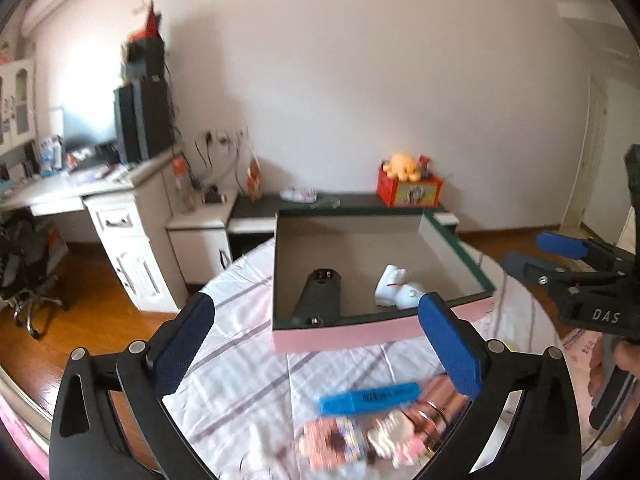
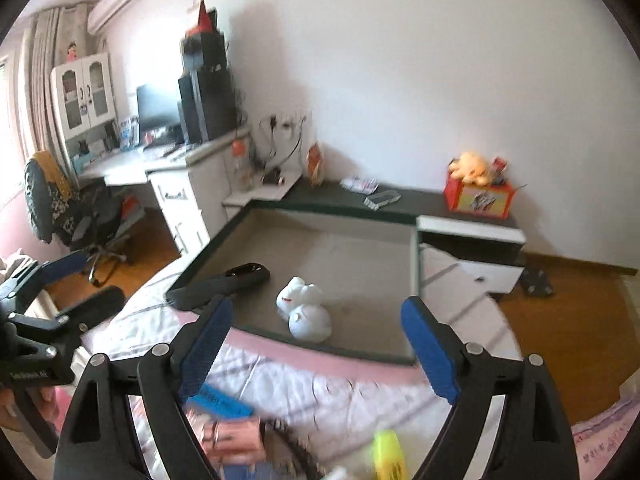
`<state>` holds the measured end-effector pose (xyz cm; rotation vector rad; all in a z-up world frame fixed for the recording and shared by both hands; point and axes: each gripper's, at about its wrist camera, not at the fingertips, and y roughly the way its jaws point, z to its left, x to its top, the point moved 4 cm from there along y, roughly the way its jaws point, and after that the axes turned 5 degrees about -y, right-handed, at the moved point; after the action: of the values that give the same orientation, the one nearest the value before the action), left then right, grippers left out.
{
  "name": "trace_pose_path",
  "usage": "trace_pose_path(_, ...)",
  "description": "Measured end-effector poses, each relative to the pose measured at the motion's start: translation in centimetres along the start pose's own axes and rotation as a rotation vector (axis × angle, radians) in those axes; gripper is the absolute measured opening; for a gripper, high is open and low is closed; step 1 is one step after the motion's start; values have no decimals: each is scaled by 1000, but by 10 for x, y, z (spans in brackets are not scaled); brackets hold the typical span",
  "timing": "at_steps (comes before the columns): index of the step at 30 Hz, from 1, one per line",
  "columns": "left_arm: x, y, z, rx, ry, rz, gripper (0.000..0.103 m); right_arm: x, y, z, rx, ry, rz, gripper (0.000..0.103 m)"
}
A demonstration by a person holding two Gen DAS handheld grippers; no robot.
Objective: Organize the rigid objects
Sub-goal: 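Withdraw both tools from the box back over the remaining items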
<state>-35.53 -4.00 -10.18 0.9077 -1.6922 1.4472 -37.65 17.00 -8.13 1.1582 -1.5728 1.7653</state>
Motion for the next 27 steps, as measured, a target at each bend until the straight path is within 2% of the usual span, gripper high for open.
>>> trace_pose_path(1, -1, -13, 0, 1, -8, -21, 103, -2, -13, 2, -15, -3, -22, 92)
trace_pose_path(2, -2, -25, 0, -2, -13, -39, 103, -5, -26, 3, -38, -7, -41, 103)
trace_pose_path(5, -14, -59, -1, 23, -23, -79, 103, -18, -62, 9, -124, -37, -101, 103)
trace_pose_path(8, -25, -80, -7, 37, -9, -101, 103, -33, -89, 11, -170, -39, -121, 103)
trace_pose_path(16, -53, -115, -27, 48, 44, -87, 103, -62, -123, 15, -200, -25, -117, 103)
trace_pose_path(21, -63, -122, -33, 61, 76, -75, 103, -76, -131, 14, -210, -13, -101, 103)
trace_pose_path(27, -75, -118, -25, 80, 87, -41, 103, -88, -128, 10, -214, -5, -74, 103)
